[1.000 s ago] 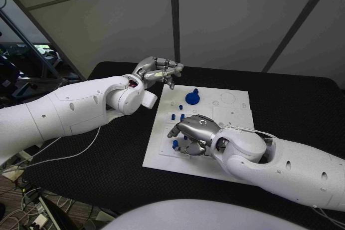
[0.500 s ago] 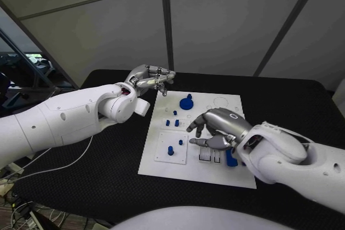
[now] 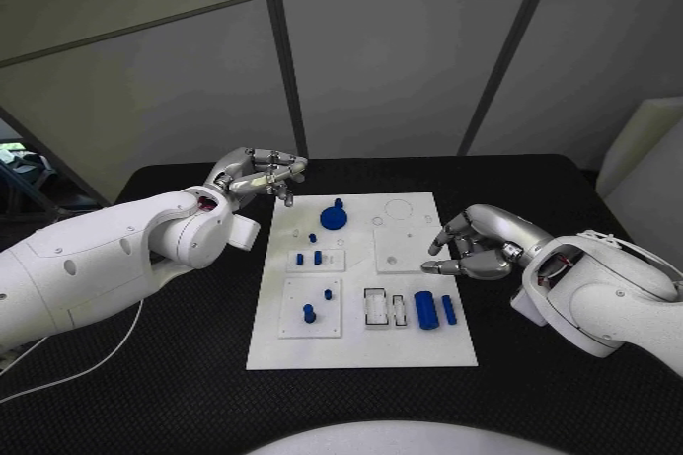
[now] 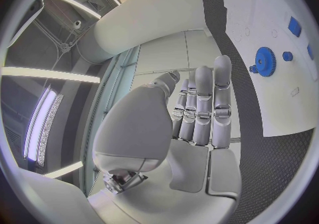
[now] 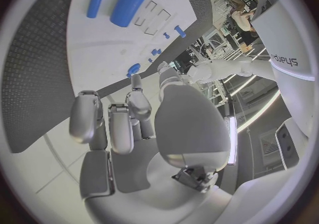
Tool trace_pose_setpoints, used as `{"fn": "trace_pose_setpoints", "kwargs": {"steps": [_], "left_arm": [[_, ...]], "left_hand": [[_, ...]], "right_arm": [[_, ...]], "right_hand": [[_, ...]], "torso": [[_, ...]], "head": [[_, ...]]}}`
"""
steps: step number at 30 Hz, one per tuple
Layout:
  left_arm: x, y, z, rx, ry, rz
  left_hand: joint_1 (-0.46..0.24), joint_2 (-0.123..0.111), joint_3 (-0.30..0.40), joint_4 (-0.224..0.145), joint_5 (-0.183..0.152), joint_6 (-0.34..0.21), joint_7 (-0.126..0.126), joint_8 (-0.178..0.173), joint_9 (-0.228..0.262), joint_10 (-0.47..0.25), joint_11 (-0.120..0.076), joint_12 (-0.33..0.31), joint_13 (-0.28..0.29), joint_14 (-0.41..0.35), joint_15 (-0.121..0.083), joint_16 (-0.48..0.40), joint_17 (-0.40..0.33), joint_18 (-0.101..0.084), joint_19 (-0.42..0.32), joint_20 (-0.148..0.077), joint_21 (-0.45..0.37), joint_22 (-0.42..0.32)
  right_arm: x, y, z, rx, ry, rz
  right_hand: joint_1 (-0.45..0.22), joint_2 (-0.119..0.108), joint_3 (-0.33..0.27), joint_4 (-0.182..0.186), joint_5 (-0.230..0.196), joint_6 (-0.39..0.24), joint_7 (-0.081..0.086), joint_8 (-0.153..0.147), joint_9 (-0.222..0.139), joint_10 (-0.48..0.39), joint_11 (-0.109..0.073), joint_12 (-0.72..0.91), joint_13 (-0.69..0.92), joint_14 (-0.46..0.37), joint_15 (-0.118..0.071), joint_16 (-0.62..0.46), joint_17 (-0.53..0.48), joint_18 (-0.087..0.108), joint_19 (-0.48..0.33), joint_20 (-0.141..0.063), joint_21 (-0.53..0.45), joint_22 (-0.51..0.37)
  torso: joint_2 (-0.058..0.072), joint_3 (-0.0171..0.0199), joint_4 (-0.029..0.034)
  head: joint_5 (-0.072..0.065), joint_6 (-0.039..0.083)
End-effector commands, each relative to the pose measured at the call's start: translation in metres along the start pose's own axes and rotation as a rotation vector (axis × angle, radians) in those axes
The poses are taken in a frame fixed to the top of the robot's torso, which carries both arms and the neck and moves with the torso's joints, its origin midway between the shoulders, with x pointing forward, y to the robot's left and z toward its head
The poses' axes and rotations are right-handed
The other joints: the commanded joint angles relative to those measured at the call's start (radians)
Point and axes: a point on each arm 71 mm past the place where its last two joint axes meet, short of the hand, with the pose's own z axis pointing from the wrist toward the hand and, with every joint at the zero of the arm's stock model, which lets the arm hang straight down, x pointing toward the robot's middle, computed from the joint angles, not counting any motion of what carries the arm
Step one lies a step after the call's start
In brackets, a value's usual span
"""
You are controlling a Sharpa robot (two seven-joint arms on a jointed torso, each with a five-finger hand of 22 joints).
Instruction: Assemble the parts on the task board
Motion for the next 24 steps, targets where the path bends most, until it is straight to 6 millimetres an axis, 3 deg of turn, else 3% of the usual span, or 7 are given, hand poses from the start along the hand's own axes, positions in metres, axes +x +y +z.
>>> {"fn": "trace_pose_setpoints", "kwargs": {"steps": [1,7,12,14,24], "left_arm": [[-0.001,0.000,-0.001,0.003,0.002,-0.002],[0.000,0.001,-0.001,0.002,0.006,-0.003],[0.001,0.001,-0.001,0.003,0.009,-0.004],[0.001,0.001,-0.002,0.003,0.008,-0.004],[0.000,0.001,-0.003,0.003,0.006,-0.003]], "left_hand": [[0.005,-0.001,-0.005,0.002,0.000,-0.005,0.000,0.005,0.000,-0.006,0.001,0.005,0.001,-0.001,0.008,-0.004,-0.001,-0.005,-0.005,0.003,-0.003,-0.002],[0.005,-0.001,-0.005,0.002,0.000,-0.005,0.000,0.005,0.000,-0.006,0.001,0.005,0.001,-0.001,0.008,-0.004,-0.001,-0.005,-0.005,0.003,-0.003,-0.002],[0.003,-0.001,-0.007,0.003,0.000,-0.005,0.000,0.007,0.000,-0.007,0.001,0.007,0.002,-0.002,0.008,-0.004,-0.002,-0.005,-0.005,0.004,-0.004,-0.002],[0.003,-0.001,-0.007,0.003,0.000,-0.005,0.000,0.007,0.000,-0.007,0.001,0.007,0.002,-0.002,0.008,-0.004,-0.002,-0.005,-0.005,0.004,-0.004,-0.002],[0.003,-0.001,-0.007,0.003,0.000,-0.005,0.000,0.007,0.000,-0.007,0.001,0.007,0.002,-0.002,0.008,-0.004,-0.002,-0.005,-0.005,0.004,-0.004,-0.002]], "right_arm": [[0.002,-0.012,-0.005,0.123,0.028,-0.020],[0.015,-0.021,-0.012,0.169,0.079,-0.047],[0.028,-0.020,-0.011,0.167,0.105,-0.073],[0.031,-0.019,-0.010,0.158,0.107,-0.086],[0.052,-0.013,-0.007,0.132,0.140,-0.100]], "right_hand": [[0.014,0.002,-0.027,0.015,0.010,-0.013,-0.003,0.013,0.011,0.017,0.002,0.031,0.042,0.076,0.000,0.012,0.111,-0.007,0.008,-0.002,0.006,0.006],[0.005,0.008,-0.069,0.056,0.018,-0.028,-0.002,0.028,0.027,0.018,0.003,0.043,0.066,0.077,0.001,0.018,0.122,-0.008,0.011,0.000,0.009,0.012],[0.002,0.011,-0.073,0.059,0.020,-0.033,-0.001,0.029,0.028,0.017,0.004,0.043,0.068,0.078,0.001,0.020,0.127,-0.009,0.012,0.000,0.010,0.013],[0.001,0.013,-0.075,0.060,0.021,-0.032,-0.001,0.031,0.030,0.015,0.004,0.040,0.065,0.078,0.001,0.021,0.129,-0.009,0.013,0.000,0.011,0.015],[-0.003,0.020,-0.083,0.061,0.025,-0.028,-0.004,0.039,0.036,0.020,0.002,0.048,0.077,0.079,0.001,0.023,0.132,-0.010,0.015,0.000,0.012,0.018]], "torso": [[-0.003,0.0035,-0.0109],[-0.004,-0.0004,-0.0108],[-0.002,0.0029,-0.0125],[-0.002,0.0027,-0.0100],[-0.001,0.0016,-0.0106]], "head": [[-0.007,-0.004],[-0.020,-0.016],[-0.017,-0.017],[-0.018,-0.019],[-0.012,-0.020]]}}
